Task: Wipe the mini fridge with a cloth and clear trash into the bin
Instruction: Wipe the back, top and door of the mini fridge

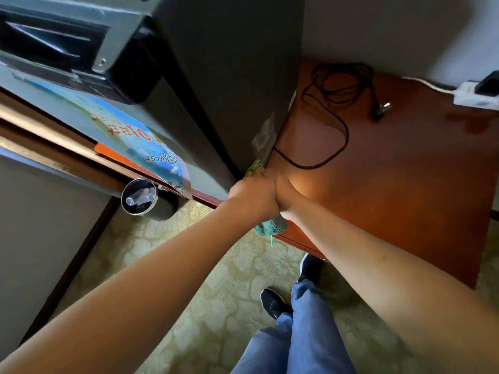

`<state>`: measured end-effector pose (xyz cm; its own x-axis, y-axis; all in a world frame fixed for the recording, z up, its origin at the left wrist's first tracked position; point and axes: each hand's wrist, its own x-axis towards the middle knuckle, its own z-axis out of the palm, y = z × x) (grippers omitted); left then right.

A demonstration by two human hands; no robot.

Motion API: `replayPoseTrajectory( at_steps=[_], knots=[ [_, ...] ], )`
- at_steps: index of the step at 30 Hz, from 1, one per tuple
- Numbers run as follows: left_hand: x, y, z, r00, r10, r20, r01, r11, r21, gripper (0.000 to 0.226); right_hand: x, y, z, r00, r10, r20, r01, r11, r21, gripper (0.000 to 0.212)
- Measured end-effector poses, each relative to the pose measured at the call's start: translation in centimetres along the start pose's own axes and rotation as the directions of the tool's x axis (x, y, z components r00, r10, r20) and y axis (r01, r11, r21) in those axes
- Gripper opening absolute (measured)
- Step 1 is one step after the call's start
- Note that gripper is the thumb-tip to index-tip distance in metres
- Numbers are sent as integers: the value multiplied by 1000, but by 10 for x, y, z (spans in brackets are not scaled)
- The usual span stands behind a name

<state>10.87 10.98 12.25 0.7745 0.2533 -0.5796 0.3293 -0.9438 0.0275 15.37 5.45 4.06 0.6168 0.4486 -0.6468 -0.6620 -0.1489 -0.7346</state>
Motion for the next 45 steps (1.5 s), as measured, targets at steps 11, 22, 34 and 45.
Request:
replayPoseTrajectory(
  at_steps=[11, 22, 34, 45],
  knots=[
    [-3, 3, -50, 981, 82, -174, -63, 991, 114, 93, 1, -58, -4, 993, -113, -19, 114, 990, 88, 22],
    [5, 4, -12, 1000, 7, -4, -7, 999, 47, 76, -2, -18, -9, 997, 33, 70, -37, 998, 56, 28],
    [37, 21, -22, 998, -39, -50, 42, 997, 66, 73, 29, -33, -24, 988, -132, 82, 145, 974, -174, 38],
    [39, 41, -78, 984, -29, -177, 49, 993, 107, 75, 18, -98, -36, 987, -157, 43, 156, 987, 33, 33]
  ],
)
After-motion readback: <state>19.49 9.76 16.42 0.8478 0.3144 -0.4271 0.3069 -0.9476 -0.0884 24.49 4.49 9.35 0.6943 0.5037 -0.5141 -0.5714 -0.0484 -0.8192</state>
